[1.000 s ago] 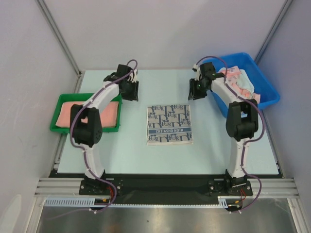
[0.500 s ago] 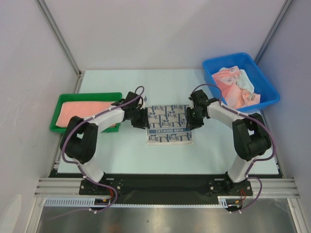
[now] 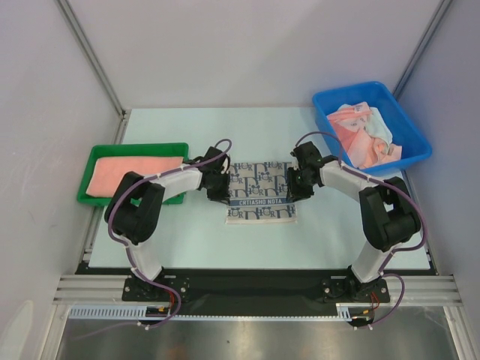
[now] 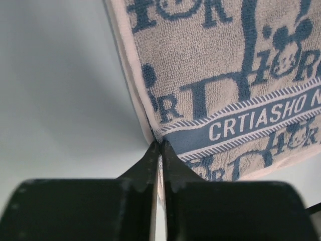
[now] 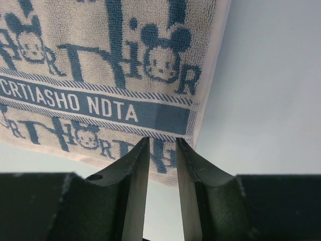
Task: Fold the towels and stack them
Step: Fold the towel
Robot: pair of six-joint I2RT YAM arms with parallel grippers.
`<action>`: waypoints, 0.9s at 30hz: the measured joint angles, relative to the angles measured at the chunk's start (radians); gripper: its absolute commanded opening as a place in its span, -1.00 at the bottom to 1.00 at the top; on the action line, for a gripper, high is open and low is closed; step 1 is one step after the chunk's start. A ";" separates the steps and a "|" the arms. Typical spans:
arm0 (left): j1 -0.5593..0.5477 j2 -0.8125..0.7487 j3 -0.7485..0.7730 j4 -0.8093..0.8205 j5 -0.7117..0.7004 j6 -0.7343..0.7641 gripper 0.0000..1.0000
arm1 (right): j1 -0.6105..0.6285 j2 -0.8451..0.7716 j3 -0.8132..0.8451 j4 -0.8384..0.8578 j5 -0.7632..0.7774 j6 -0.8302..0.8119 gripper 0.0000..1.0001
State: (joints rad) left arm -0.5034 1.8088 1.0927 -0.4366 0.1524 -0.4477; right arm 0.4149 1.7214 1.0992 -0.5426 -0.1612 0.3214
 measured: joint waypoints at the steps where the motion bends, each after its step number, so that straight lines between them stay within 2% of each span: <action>1: 0.000 0.002 0.002 -0.001 -0.004 0.000 -1.00 | 0.000 -0.001 0.000 0.002 0.000 0.000 -0.34; 13: -0.013 0.003 0.028 -0.051 -0.067 -0.023 -0.99 | 0.000 -0.027 -0.066 0.022 0.023 0.016 -0.30; 21: -0.013 0.004 0.030 -0.061 -0.079 -0.034 -0.99 | 0.002 -0.027 -0.060 0.035 0.023 0.019 -0.36; 27: -0.013 0.004 0.030 -0.061 -0.079 -0.034 -0.99 | 0.048 -0.063 -0.090 0.048 0.024 0.051 -0.36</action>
State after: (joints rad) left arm -0.5159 1.8126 1.1225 -0.4973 0.0731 -0.4812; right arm 0.4629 1.6581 1.0092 -0.4950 -0.1371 0.3721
